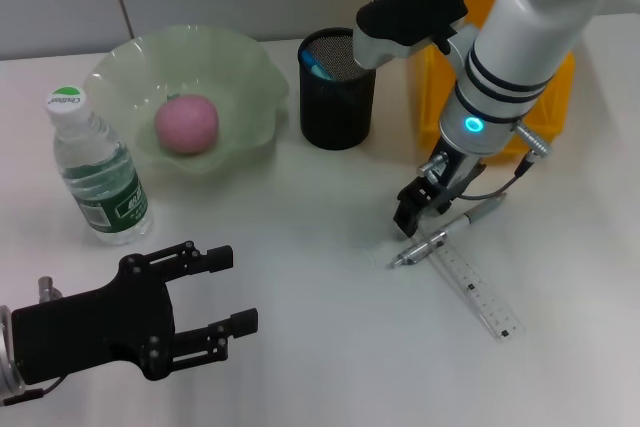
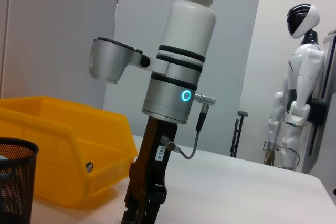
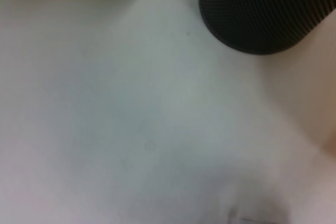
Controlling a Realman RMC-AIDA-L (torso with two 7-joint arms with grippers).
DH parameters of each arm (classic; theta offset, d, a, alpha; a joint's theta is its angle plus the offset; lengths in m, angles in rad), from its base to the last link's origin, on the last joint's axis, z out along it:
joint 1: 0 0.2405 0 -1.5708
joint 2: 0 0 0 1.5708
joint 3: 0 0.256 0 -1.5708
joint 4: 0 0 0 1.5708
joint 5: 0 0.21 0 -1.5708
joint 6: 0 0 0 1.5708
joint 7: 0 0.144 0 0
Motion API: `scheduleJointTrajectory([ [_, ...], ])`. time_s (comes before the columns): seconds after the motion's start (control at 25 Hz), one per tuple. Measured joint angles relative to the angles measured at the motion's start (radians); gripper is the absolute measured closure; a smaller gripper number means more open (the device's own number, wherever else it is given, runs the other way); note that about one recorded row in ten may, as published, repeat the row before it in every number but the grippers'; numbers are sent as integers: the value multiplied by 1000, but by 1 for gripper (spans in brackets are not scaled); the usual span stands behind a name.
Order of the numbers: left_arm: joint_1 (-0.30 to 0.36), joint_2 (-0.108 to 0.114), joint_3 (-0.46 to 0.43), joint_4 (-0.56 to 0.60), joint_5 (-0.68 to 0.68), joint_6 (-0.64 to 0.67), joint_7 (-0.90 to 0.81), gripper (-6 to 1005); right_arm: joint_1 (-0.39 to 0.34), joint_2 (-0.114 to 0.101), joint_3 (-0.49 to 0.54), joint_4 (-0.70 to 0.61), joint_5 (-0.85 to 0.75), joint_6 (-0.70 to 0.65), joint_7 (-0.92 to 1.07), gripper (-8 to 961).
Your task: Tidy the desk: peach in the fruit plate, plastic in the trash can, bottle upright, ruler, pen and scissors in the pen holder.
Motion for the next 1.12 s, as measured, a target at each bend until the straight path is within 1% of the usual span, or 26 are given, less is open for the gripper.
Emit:
scheduleJointTrajectory([
  [0.4, 0, 0, 0, 0, -5, 0, 1, 255, 13, 0, 0, 12, 0, 4, -3, 453],
  [0.52, 0, 0, 0, 0, -5, 0, 0, 255, 15, 0, 0, 11, 0, 2, -3, 578],
  [0.64, -1, 0, -1, -2, -5, 0, -1, 255, 17, -3, 1, -5, 0, -9, -4, 578],
  [0.76, -5, 0, -5, -15, -5, 0, 0, 255, 7, -6, 5, -60, 0, -36, -7, 579],
  [1.12, -9, 1, -8, -28, -5, -8, 1, 255, -70, -10, 10, -345, 20, -136, -25, 580],
])
